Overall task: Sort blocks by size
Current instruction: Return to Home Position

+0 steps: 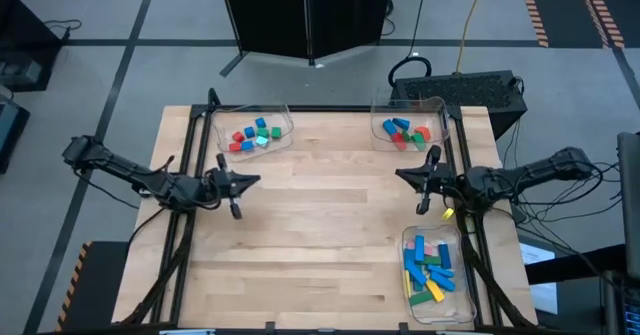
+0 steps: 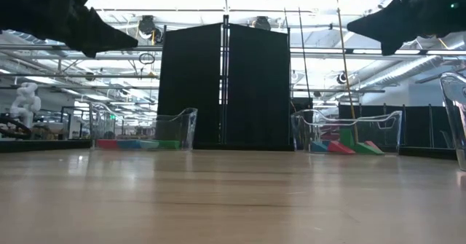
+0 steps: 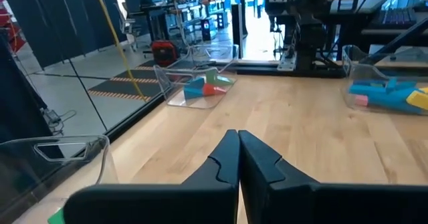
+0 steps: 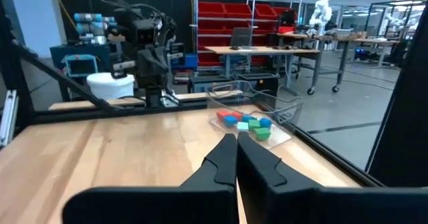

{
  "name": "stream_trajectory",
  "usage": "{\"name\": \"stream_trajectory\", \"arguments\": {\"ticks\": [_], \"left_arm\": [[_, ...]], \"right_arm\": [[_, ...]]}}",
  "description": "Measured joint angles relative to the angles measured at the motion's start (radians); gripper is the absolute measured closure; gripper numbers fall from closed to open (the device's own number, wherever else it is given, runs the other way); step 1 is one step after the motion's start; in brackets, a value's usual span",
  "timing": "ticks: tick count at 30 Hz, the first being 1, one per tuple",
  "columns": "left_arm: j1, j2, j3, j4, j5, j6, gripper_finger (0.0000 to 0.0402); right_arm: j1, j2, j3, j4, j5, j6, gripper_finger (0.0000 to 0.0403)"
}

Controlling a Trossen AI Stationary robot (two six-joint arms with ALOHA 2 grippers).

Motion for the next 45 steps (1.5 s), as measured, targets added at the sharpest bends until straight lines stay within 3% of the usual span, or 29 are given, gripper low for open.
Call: {"name": "stream_trajectory", "arguments": {"ticks": [8, 13, 19, 28, 45], "left_arm": [[0.052, -0.105, -0.070, -0.001, 0.008, 0.025, 0.0401], [0.133, -0.144, -0.085, 0.000, 0.152, 0.025, 0.0401], [0.220, -0.151, -0.118, 0.002, 0.217, 0.024, 0.0401], [0.308, -0.152, -0.166, 0.042, 0.349, -0.001, 0.0401], [0.364, -0.152, -0.167, 0.032, 0.408, -0.021, 0.0402]], "right_arm": [[-0.054, -0.069, 0.000, -0.089, -0.019, 0.004, 0.0403], [-0.073, -0.112, 0.000, -0.134, -0.046, 0.009, 0.0403], [-0.103, -0.116, -0.006, -0.175, -0.048, 0.024, 0.0403], [-0.157, -0.161, -0.120, -0.108, -0.072, 0.073, 0.0403], [-0.166, -0.263, -0.122, -0.154, -0.171, 0.055, 0.0403]]}}
